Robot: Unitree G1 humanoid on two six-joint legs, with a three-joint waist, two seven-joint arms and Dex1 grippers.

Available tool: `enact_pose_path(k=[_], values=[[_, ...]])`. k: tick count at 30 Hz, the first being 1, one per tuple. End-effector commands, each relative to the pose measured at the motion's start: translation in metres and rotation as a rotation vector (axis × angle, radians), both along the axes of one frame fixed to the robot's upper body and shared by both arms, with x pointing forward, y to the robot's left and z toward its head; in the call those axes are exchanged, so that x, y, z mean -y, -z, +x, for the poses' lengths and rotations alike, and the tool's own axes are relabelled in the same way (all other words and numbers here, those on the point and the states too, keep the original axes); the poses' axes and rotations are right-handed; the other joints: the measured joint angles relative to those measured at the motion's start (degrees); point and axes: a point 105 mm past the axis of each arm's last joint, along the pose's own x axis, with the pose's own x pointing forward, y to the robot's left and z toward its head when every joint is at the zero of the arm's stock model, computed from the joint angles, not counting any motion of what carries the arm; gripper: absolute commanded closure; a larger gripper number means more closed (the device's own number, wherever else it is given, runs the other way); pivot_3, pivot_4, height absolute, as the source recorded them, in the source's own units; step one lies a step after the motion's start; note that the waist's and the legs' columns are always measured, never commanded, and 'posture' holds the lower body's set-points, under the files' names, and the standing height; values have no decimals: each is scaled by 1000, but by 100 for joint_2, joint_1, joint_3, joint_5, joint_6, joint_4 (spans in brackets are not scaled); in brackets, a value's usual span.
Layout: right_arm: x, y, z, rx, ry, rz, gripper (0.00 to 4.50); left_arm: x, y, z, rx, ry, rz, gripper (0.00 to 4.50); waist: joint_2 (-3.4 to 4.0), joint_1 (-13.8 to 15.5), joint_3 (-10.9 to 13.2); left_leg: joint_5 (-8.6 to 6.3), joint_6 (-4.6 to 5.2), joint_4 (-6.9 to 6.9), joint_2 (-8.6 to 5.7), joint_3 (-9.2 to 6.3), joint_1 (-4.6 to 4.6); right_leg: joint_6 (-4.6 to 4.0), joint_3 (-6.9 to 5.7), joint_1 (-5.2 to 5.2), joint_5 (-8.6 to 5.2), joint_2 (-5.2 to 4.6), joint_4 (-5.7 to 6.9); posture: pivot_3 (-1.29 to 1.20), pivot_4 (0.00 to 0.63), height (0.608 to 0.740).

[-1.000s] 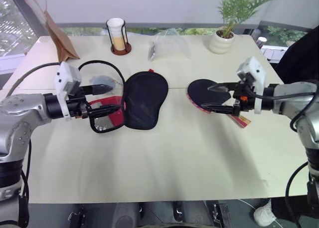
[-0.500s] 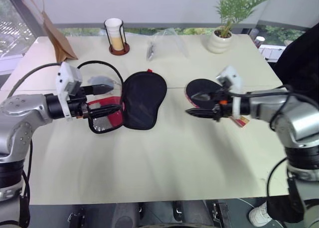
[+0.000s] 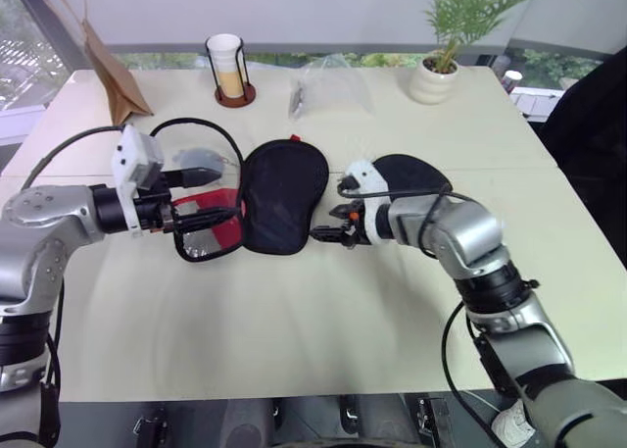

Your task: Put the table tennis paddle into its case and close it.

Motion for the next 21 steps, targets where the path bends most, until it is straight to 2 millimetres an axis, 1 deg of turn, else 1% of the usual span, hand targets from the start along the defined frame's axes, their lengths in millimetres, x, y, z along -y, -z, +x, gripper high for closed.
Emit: enact_pose_path(k=[1,6,12,14,17,20,21], values=[[-11,-5,6,37,-2,0,1021,-1,-10,-3,51,5,17,652,0,-4,0,0,0,0,0,0,0,0,0,0,0,0,0,0,150,734],[-29,-1,2,4,-41,24,1021,-1,-9,-4,54,0,20,652,0,-6,0,0,0,0,1,0,-2,1,0,-2,1,1,0,0,150,734],[-45,9,4,-10,-53,17,1021,-2,-9,-6,60,-11,21,652,-1,-14,-1,0,0,-1,2,0,-2,2,0,-2,1,1,2,0,150,734],[-48,13,6,-9,-56,10,1021,-3,-10,-7,63,-18,22,652,-3,-35,-2,0,0,-1,2,0,-2,1,0,-2,1,1,3,0,150,734],[-47,20,10,1,-52,-18,1021,-4,-10,-8,66,-24,22,652,-5,-54,-3,0,-1,-1,6,0,-1,-2,0,-3,4,6,4,0,150,734],[-45,27,12,7,-53,-39,1846,-5,-9,-9,69,-33,25,652,-8,-68,-5,0,-1,-1,8,0,0,-3,0,-2,4,7,5,0,150,734],[-43,29,13,15,-55,-53,2317,-5,-9,-10,70,-36,27,652,-9,-81,-5,0,-1,-1,8,0,1,-4,0,-2,4,7,5,0,150,734]])
